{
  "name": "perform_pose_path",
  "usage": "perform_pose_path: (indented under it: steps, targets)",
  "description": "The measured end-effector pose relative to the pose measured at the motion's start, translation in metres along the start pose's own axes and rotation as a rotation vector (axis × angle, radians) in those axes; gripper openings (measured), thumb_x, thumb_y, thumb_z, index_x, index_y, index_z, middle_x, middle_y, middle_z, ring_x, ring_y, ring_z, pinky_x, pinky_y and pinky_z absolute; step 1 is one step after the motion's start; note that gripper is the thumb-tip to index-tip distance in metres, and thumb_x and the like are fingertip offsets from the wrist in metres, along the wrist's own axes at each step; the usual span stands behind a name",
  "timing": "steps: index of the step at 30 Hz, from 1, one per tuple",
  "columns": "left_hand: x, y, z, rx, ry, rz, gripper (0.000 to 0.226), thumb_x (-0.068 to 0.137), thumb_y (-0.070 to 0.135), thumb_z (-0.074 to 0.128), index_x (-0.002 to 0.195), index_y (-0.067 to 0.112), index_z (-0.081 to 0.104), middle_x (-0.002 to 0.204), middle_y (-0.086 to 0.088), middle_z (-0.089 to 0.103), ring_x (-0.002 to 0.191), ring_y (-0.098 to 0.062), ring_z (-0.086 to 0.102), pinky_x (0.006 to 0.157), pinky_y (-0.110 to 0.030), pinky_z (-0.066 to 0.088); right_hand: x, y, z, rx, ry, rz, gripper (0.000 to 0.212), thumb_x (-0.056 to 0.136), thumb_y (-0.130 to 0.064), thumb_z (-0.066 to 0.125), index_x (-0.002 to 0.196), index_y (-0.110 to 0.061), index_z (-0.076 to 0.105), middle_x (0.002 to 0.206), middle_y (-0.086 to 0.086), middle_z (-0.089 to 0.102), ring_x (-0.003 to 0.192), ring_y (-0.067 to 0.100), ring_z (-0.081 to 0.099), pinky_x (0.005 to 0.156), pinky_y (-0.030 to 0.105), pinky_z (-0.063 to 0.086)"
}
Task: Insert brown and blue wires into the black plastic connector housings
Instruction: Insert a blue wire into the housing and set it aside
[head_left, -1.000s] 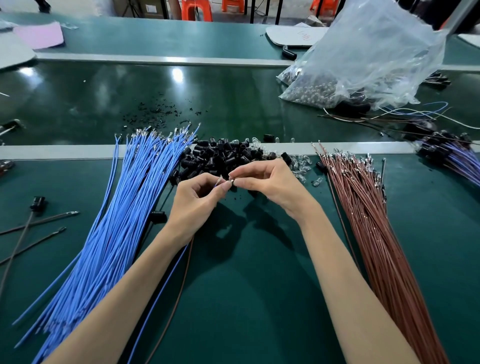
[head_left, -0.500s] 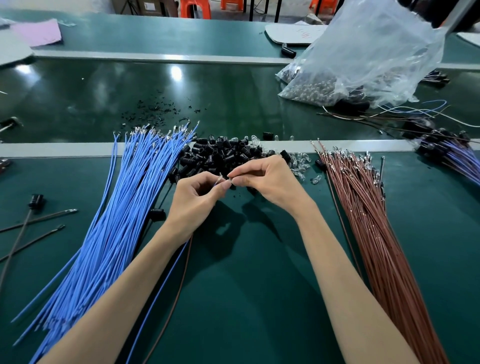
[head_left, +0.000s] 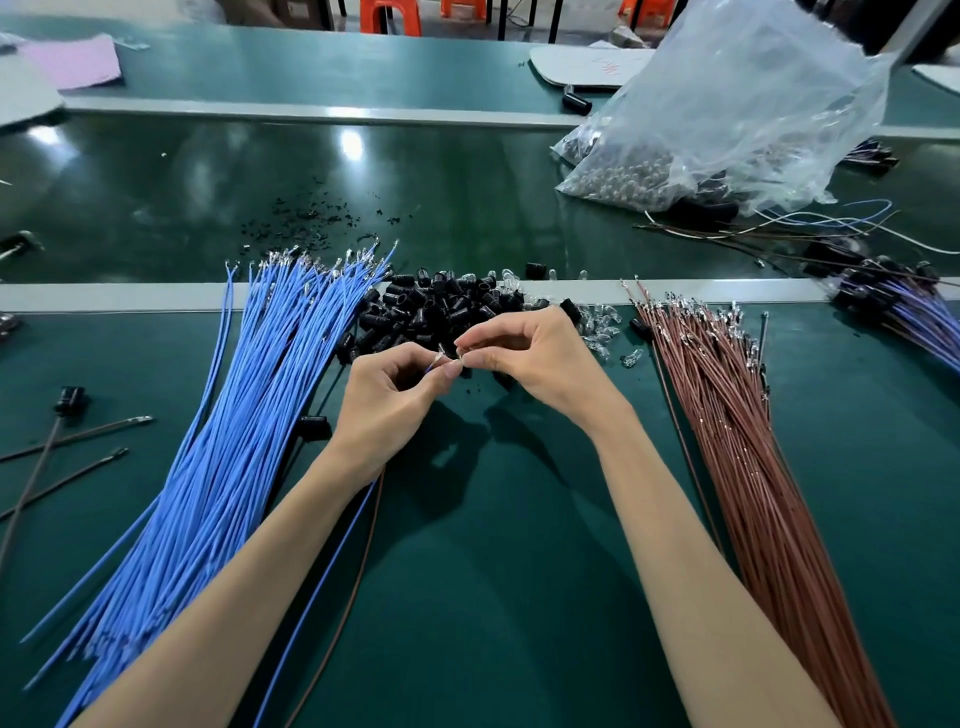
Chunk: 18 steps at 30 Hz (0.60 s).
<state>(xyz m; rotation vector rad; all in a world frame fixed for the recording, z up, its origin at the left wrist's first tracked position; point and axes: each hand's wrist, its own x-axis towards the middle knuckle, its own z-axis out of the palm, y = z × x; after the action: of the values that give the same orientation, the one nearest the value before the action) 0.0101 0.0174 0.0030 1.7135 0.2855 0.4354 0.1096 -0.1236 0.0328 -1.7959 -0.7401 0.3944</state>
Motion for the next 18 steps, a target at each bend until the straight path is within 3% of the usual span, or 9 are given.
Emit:
perform_pose_path:
  steps: [4, 10, 15, 18]
  targets:
    - [0.0, -0.001, 0.0, 0.0, -0.011, 0.004, 0.014, 0.083, 0.021, 0.073, 0.073, 0.012, 0.069, 0.059, 0.002, 0.056, 0.055, -0.008, 0.043, 0.053, -0.019, 0.034, 0.0, 0.001, -0.002, -0.028, -0.019, -0.014, 0.015, 0.078, -0.005, 0.076, 0.083, -0.019, 0.074, 0.079, 0.0, 0.073, 0.072, 0.002, 0.065, 0.073, 0.012, 0.047]
    - [0.0, -0.002, -0.001, -0.023, -0.02, 0.02, 0.012, 0.081, 0.026, 0.073, 0.072, 0.017, 0.07, 0.061, -0.003, 0.058, 0.057, -0.013, 0.044, 0.055, -0.027, 0.034, -0.002, 0.001, 0.004, -0.066, -0.008, -0.089, 0.009, 0.082, 0.006, 0.068, 0.087, 0.001, 0.073, 0.072, 0.01, 0.069, 0.062, 0.007, 0.061, 0.068, 0.017, 0.052]
    - [0.001, -0.001, -0.001, -0.045, -0.006, 0.017, 0.014, 0.083, 0.018, 0.072, 0.069, 0.02, 0.069, 0.059, 0.008, 0.061, 0.054, -0.003, 0.046, 0.054, -0.015, 0.036, -0.003, 0.0, 0.007, -0.128, 0.034, -0.189, 0.01, 0.082, 0.007, 0.067, 0.087, 0.001, 0.074, 0.082, 0.009, 0.071, 0.078, 0.02, 0.067, 0.079, 0.032, 0.056]
    - [0.001, -0.002, -0.002, -0.058, 0.013, 0.004, 0.014, 0.082, 0.02, 0.072, 0.07, 0.014, 0.069, 0.058, 0.01, 0.061, 0.052, -0.001, 0.046, 0.054, -0.013, 0.036, -0.003, 0.001, 0.01, -0.102, 0.029, -0.191, 0.009, 0.083, 0.003, 0.068, 0.089, 0.0, 0.074, 0.087, 0.007, 0.071, 0.084, 0.015, 0.067, 0.084, 0.027, 0.054]
